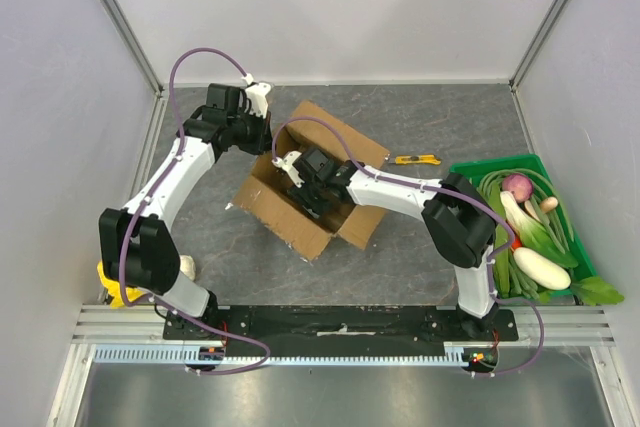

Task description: Unpack the express box

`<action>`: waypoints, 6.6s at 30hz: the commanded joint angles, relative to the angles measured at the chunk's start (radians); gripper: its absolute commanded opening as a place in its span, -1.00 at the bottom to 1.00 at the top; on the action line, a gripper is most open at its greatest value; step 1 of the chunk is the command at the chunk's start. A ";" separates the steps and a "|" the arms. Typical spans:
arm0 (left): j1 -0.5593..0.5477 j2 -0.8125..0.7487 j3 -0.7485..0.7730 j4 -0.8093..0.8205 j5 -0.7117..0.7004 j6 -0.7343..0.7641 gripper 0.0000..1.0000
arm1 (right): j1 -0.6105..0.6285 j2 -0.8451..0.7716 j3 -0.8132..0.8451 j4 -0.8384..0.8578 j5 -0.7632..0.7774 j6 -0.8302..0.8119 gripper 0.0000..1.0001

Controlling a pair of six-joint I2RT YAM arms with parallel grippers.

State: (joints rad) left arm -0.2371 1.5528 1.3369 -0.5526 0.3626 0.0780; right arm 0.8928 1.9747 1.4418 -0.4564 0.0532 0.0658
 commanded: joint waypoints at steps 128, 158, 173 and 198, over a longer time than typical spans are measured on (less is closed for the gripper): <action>-0.096 0.056 0.145 0.559 0.673 -0.607 0.39 | -0.135 -0.692 -0.285 0.749 -0.052 0.192 -1.00; -0.258 0.142 0.248 0.599 0.316 -0.388 -0.96 | -0.150 -0.905 -0.363 0.408 0.561 0.215 0.96; -0.525 0.429 0.238 0.919 -0.228 0.034 -0.97 | -0.216 -1.001 -0.345 0.197 0.717 0.299 0.96; -0.558 0.564 0.159 1.139 -0.527 -0.032 -0.96 | -0.227 -1.005 -0.333 0.171 0.654 0.213 0.96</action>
State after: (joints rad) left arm -0.7944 2.1380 1.4372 0.5610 -0.1062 0.1276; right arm 0.6704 0.9707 1.0809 -0.2844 0.7170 0.2901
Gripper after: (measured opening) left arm 0.503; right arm 0.979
